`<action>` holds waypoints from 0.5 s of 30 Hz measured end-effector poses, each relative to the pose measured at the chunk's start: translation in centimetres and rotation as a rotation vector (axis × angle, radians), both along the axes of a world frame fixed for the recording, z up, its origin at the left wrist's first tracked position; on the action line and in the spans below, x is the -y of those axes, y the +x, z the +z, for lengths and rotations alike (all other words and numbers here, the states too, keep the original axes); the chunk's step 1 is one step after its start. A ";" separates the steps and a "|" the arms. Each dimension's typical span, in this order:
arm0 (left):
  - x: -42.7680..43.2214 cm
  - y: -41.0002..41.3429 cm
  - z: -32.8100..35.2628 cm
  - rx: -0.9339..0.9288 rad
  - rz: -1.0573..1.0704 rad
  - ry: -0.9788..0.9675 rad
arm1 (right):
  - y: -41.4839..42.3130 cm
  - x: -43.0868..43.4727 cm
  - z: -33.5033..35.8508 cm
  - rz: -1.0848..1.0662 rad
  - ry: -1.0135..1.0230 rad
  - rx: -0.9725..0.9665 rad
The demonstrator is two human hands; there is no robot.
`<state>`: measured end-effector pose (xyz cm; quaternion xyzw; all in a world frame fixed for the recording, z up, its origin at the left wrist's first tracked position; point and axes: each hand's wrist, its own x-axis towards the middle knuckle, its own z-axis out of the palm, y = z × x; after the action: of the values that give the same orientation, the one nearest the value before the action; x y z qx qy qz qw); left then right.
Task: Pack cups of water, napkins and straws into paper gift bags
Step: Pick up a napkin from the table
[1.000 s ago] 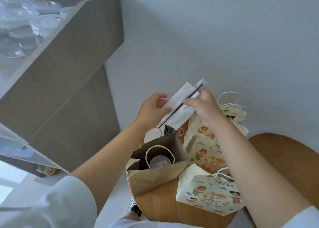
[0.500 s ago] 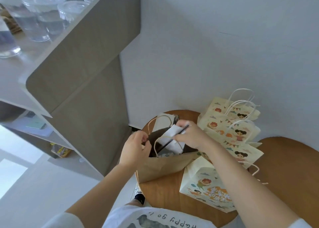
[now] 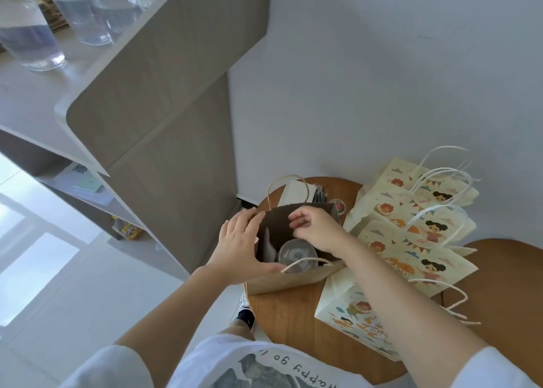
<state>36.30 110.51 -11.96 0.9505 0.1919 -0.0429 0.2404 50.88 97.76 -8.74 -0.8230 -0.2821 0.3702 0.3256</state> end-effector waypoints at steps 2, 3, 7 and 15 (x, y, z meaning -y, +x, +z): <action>-0.2 0.0 -0.1 -0.063 -0.010 -0.021 | 0.8 1.1 0.3 -0.164 0.093 0.086; -0.2 0.0 0.0 -0.096 -0.019 -0.021 | 1.3 1.7 0.5 -0.219 0.115 0.169; 0.3 0.7 -0.1 -0.163 -0.068 0.062 | 3.6 4.7 0.9 -0.114 -0.066 0.463; 2.0 4.7 0.6 -0.171 -0.006 0.087 | 2.9 5.0 0.1 0.180 -0.570 0.055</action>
<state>40.99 108.53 -11.35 0.9535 0.2107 -0.1163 0.1816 53.79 92.73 -8.60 -0.8628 -0.2471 0.4393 0.0394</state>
